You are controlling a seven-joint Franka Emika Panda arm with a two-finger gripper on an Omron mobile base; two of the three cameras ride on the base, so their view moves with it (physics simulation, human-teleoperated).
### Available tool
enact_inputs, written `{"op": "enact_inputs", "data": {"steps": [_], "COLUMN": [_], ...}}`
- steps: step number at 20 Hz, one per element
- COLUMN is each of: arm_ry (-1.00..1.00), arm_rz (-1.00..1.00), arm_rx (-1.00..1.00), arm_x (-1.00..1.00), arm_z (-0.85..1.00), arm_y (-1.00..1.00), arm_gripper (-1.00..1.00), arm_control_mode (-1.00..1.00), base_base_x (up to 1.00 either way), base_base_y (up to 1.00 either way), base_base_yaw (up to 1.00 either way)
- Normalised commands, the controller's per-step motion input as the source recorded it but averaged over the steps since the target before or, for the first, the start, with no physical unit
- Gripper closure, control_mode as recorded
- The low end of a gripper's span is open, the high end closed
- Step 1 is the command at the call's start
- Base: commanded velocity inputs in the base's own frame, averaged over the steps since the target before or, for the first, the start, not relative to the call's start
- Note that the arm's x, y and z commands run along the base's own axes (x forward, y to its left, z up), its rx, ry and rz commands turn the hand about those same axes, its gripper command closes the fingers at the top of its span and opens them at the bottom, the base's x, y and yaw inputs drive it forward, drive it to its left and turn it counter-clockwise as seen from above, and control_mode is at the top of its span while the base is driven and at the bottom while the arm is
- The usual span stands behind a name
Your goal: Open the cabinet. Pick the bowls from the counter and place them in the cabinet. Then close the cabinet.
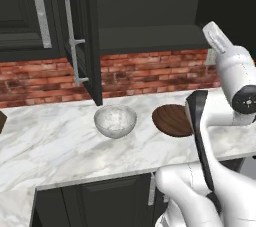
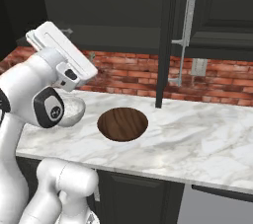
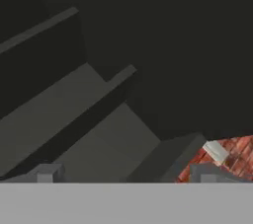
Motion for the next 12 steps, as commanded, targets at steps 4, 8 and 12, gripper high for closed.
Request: {"op": "enact_inputs", "data": {"steps": [4,8,12], "arm_ry": [-0.01,0.06,0.25], "arm_rz": [0.23,0.21,0.21], "arm_rx": [-0.08,-0.14,0.00], "arm_x": [-0.53,-0.26,0.00], "arm_z": [0.92,0.29,-0.09], "arm_y": [0.71,0.71,0.42], "arm_gripper": [-1.00,-1.00,-1.00], "arm_control_mode": [-1.00,-1.00,-1.00], "base_base_x": [0.00,0.00,0.00], "base_base_y": [0.00,0.00,0.00], "base_base_yaw": [0.00,0.00,0.00]}}
